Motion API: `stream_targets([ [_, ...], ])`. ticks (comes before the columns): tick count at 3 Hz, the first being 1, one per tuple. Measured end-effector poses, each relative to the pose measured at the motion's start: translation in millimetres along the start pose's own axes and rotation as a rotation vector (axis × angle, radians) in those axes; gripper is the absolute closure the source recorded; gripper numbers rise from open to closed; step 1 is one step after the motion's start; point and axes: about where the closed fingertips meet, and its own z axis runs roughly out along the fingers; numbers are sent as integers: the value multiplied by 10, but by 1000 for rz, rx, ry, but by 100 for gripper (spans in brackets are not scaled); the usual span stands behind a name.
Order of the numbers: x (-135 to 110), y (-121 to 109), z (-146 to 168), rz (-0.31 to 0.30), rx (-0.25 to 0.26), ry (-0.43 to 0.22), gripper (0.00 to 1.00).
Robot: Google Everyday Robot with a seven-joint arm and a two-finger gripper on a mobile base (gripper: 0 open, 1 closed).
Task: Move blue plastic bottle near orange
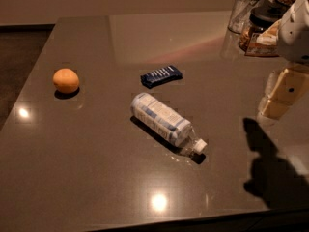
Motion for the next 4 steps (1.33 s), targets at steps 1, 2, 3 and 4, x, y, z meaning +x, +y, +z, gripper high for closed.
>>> stream_targets([
  [1, -5, -1, -6, 0, 1, -1, 0],
  [2, -197, 66, 79, 45, -69, -60, 0],
  [3, -378, 137, 175, 101, -137, -106, 0],
  [4, -604, 269, 333, 138, -162, -97, 0],
])
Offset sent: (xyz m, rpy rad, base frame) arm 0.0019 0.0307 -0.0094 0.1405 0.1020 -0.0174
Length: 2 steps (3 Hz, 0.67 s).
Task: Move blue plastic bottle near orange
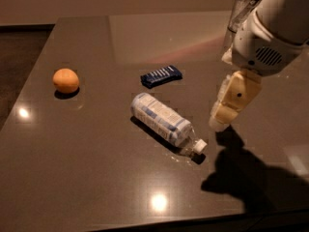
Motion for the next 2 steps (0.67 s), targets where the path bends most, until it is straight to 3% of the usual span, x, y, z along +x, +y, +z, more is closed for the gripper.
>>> stream_targets([
  [2, -260, 319, 687, 44, -55, 115, 0],
])
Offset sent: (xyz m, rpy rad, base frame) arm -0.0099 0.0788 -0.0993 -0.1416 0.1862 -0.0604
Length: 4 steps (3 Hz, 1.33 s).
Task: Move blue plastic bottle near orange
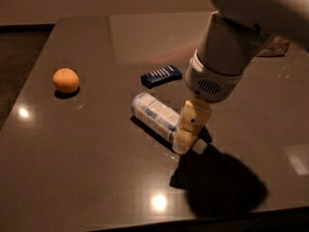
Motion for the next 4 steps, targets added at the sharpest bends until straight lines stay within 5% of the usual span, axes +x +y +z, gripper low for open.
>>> stream_targets([
  [2, -67, -11, 394, 44, -39, 111, 0],
  [4, -156, -30, 481, 56, -8, 172, 37],
])
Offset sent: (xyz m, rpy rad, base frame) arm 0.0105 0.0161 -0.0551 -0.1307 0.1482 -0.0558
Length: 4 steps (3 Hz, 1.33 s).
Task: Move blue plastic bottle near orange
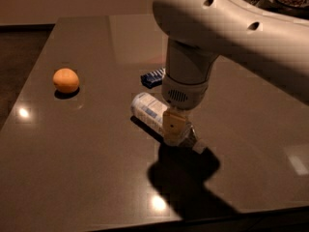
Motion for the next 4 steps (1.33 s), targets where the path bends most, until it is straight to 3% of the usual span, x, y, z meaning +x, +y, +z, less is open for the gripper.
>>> stream_targets([
  [2, -416, 14, -237, -37, 18, -62, 84],
  [3, -766, 30, -350, -89, 13, -99, 100],
  [4, -1084, 22, -309, -132, -10, -107, 100],
])
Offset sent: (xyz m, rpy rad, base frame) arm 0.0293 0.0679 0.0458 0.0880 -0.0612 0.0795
